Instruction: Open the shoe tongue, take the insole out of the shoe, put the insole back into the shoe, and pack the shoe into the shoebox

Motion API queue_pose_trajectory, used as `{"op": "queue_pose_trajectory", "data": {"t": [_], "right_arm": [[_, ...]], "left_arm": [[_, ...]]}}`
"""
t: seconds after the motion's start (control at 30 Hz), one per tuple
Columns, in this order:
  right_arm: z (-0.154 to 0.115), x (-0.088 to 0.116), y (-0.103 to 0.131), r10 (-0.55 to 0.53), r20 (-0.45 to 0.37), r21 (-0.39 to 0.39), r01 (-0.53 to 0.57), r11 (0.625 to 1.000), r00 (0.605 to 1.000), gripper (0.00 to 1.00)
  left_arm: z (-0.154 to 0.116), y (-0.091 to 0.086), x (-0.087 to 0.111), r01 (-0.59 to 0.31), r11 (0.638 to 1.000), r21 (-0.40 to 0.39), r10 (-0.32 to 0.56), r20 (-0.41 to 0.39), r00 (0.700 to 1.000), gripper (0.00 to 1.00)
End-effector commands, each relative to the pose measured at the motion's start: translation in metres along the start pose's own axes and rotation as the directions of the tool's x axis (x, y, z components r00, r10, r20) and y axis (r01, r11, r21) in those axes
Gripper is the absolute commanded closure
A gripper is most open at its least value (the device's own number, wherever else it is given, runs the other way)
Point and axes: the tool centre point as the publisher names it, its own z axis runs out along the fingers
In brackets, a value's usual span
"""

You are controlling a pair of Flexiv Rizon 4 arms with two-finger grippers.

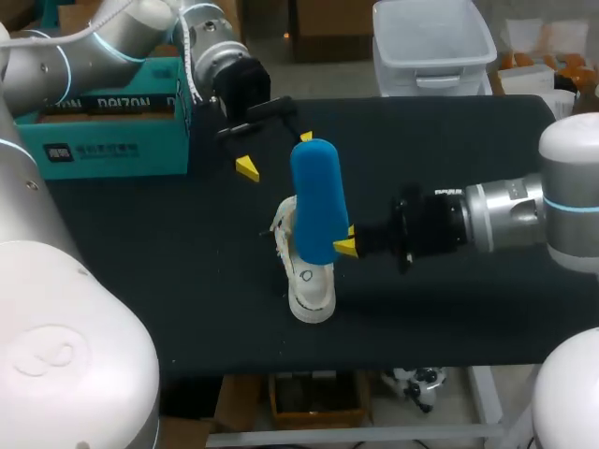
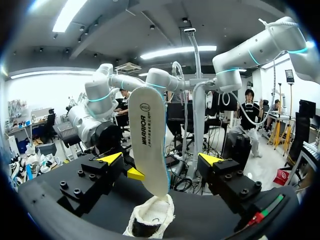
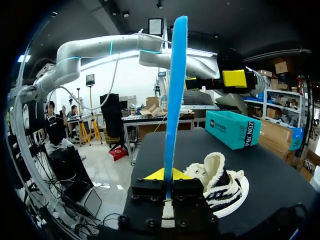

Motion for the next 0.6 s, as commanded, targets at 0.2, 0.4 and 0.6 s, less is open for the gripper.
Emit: {"op": "queue_pose_trajectory", "data": {"t": [0.2,0.4,0.6], "right_arm": [[-0.009,-0.002,-0.006,-0.057,-0.023,-0.011,0.057,0.998,0.998,1.0],[-0.008,-0.001,-0.004,-0.109,-0.036,0.032,0.11,0.993,0.993,1.0],[-0.008,-0.001,-0.007,-0.179,-0.036,0.036,0.181,0.983,0.983,1.0]], "left_arm": [[-0.02,0.004,0.004,0.007,0.995,-0.096,-0.006,0.008,1.0,0.0],[-0.033,0.011,0.0,-0.012,0.986,-0.167,0.011,-0.012,1.0,0.0],[-0.04,0.017,-0.004,-0.031,0.978,-0.205,0.023,-0.043,0.999,0.0]]}}
